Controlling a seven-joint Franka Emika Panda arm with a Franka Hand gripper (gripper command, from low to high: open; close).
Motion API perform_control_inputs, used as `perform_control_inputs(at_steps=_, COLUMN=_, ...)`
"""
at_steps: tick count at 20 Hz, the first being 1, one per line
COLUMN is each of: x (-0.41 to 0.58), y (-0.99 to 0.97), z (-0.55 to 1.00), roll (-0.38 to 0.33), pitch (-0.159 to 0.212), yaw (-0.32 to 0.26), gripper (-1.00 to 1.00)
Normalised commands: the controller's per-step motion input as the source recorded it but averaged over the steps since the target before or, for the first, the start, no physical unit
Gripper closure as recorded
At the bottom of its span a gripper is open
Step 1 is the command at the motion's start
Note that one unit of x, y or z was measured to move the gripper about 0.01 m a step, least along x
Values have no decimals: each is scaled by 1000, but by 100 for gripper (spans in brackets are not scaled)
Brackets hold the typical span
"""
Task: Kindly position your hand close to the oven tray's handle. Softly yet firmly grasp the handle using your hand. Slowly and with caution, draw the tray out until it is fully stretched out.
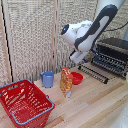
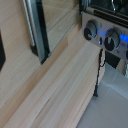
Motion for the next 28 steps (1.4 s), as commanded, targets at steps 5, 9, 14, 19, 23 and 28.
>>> perform_control_inputs(at_steps=5, x=261, y=-541, z=0, roll=-183, pitch=-101, yaw=117, gripper=-100)
perform_control_inputs(at_steps=9, x=611, y=-614, z=-32, roll=-118, pitch=-21, yaw=72, gripper=-100)
perform_control_inputs(at_steps=14, x=538, y=-696, z=-187, roll=-41, pitch=15, yaw=68, gripper=-100)
perform_control_inputs(at_steps=19, x=171, y=-707, z=-175, roll=-30, pitch=0, yaw=28, gripper=-100)
perform_control_inputs(at_steps=23, x=-103, y=-661, z=-100, roll=-16, pitch=0, yaw=-21, gripper=-100)
perform_control_inputs(at_steps=28, x=-444, y=-551, z=-1, roll=0, pitch=-9, yaw=-98, gripper=-100)
